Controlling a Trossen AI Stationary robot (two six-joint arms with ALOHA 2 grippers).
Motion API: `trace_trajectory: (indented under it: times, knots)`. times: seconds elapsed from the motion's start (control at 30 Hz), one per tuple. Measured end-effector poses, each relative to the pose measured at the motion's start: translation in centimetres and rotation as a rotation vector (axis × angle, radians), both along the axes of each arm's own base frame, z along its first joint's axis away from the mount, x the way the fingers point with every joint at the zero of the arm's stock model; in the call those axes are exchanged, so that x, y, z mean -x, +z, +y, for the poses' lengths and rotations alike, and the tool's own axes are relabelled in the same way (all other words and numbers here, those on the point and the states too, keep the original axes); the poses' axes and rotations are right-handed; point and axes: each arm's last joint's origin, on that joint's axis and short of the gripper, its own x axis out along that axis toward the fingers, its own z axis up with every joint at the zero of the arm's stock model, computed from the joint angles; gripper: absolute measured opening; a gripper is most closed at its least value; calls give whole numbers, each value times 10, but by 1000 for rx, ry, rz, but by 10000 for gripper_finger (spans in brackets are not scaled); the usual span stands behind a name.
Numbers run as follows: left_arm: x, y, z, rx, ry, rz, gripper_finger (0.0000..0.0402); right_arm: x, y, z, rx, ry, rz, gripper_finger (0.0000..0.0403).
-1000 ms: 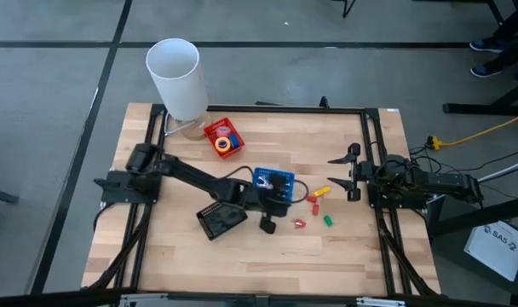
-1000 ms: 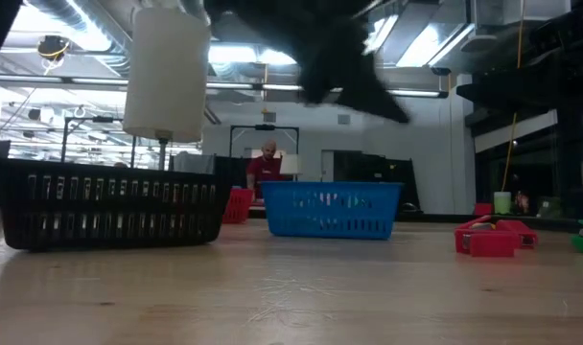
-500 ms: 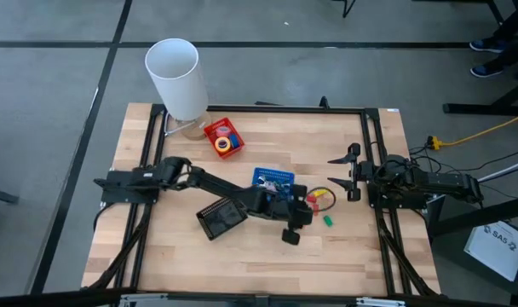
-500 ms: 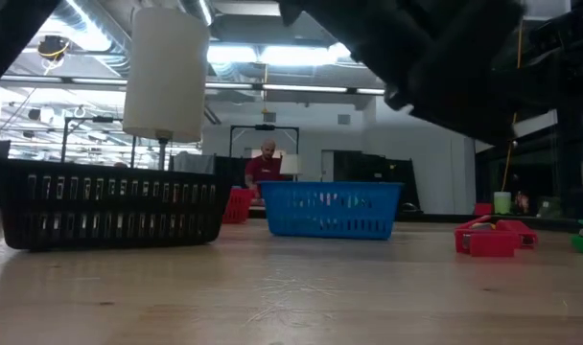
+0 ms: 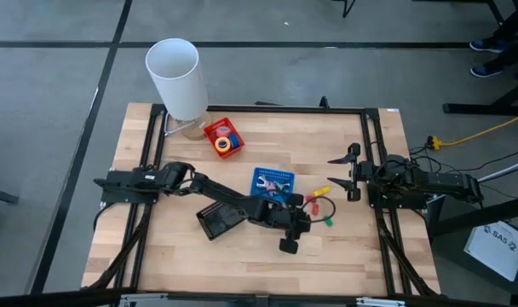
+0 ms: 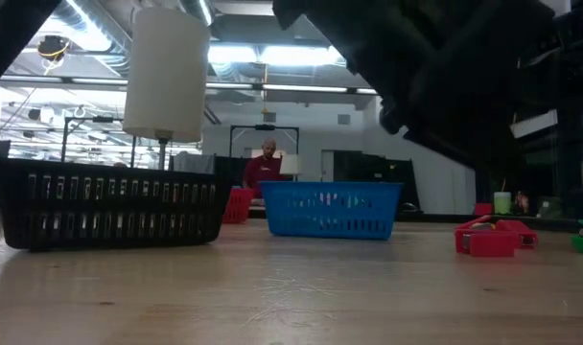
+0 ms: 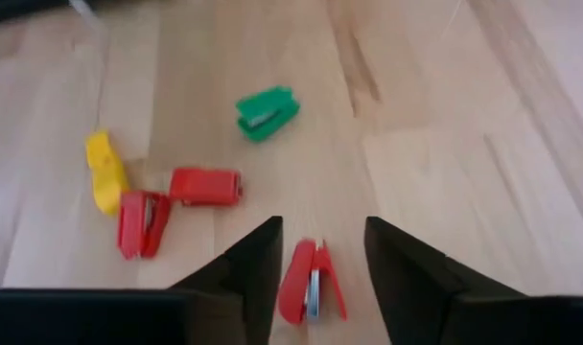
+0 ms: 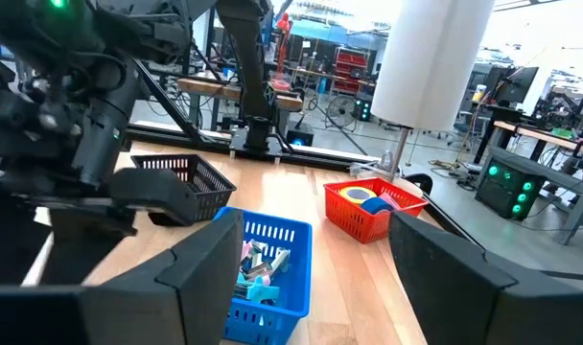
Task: Pick and place Stapler, Stapler remover, tape
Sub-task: Put the bottom red stapler into the black basket
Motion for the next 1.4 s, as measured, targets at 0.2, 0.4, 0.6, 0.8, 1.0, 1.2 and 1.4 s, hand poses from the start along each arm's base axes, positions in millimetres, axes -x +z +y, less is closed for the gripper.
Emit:
trace_trajectory:
  times: [0.2, 0.4, 0.6, 0.8, 1.0, 1.2, 1.4]
  knots:
    - [-3, -17, 3, 45, 19, 33, 203, 0, 0, 0, 0, 0, 0, 262]
    - [-7, -26, 10, 53, 24, 45, 235, 0, 0, 0, 0, 1, 0, 262]
    - [-10, -40, 17, 102, 6, 73, 242, 0, 0, 0, 0, 1, 0, 262]
    - [-12, -46, 17, 140, 10, 72, 241, 0, 0, 0, 0, 0, 0, 262]
    - [-12, -48, 23, 160, 52, 97, 205, 0, 0, 0, 0, 0, 0, 262]
    - [-11, -47, 23, 148, 43, 98, 160, 0, 0, 0, 0, 0, 0, 262]
    - [-11, -47, 23, 129, 26, 98, 135, 0, 0, 0, 0, 0, 0, 262]
